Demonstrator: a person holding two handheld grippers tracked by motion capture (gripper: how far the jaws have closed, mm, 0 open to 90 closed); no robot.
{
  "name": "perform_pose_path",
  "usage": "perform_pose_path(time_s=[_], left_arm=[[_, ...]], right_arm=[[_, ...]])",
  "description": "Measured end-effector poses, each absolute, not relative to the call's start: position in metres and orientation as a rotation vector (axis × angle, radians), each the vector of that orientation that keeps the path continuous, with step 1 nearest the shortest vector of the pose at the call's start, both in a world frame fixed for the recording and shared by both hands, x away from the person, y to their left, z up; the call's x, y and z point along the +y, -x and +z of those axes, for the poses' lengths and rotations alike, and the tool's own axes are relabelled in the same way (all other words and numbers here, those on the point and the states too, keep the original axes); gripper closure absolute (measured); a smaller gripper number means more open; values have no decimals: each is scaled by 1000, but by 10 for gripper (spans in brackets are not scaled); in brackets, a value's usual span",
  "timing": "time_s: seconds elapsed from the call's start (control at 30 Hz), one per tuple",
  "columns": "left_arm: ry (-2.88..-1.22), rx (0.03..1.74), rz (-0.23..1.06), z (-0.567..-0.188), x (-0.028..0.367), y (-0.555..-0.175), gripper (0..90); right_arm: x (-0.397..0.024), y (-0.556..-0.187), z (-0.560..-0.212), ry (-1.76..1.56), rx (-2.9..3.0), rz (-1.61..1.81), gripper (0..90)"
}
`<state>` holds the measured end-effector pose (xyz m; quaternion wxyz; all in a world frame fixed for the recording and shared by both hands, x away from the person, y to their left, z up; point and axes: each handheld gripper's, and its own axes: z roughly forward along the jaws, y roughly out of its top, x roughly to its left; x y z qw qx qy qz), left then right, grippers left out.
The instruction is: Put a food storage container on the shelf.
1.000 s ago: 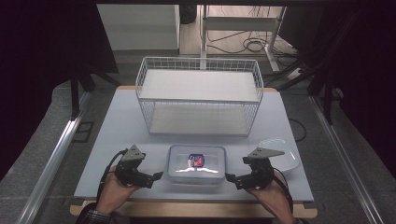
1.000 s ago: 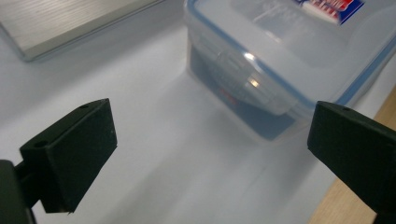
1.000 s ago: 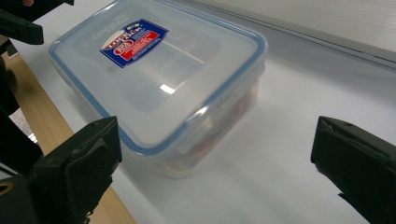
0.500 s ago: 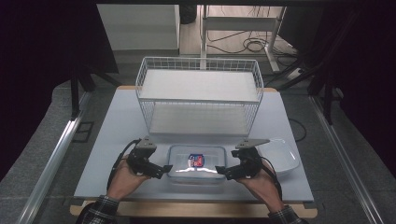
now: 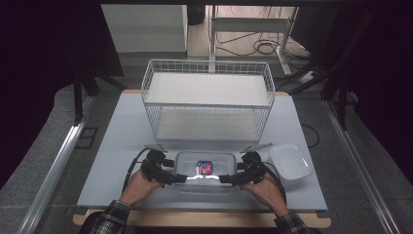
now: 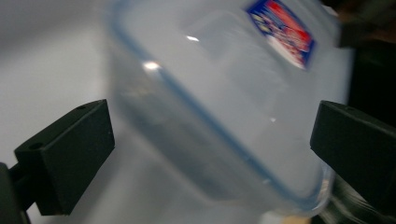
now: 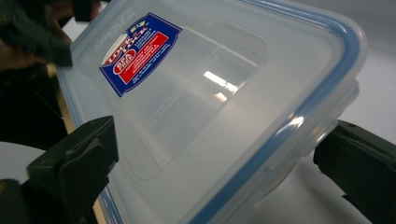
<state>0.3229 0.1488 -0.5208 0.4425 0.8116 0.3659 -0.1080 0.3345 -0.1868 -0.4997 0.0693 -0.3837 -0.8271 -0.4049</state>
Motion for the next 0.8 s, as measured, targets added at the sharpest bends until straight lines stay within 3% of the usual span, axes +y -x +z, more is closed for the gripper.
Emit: perform_pose_path(time_s=[0.13,0.3,0.4,0.57,0.8], left_arm=[[-2021,931,-285,-518,150,-322,18],[-2034,916,-228,-510,155,-312,125],[-2010,909,-188,-504,162,-302,225],[-1899,935,-198,-505,174,-289,427],[-1865,969,-168,-504,173,-277,464]], right_arm=[[-192,-334,-498,1176,-2441,-1194,101],[-197,-328,-492,1191,-2430,-1170,208],[-206,-323,-486,1227,-2391,-1227,347],[-213,-311,-481,1254,-2364,-1298,479],[-216,-300,-479,1280,-2332,-1342,515]])
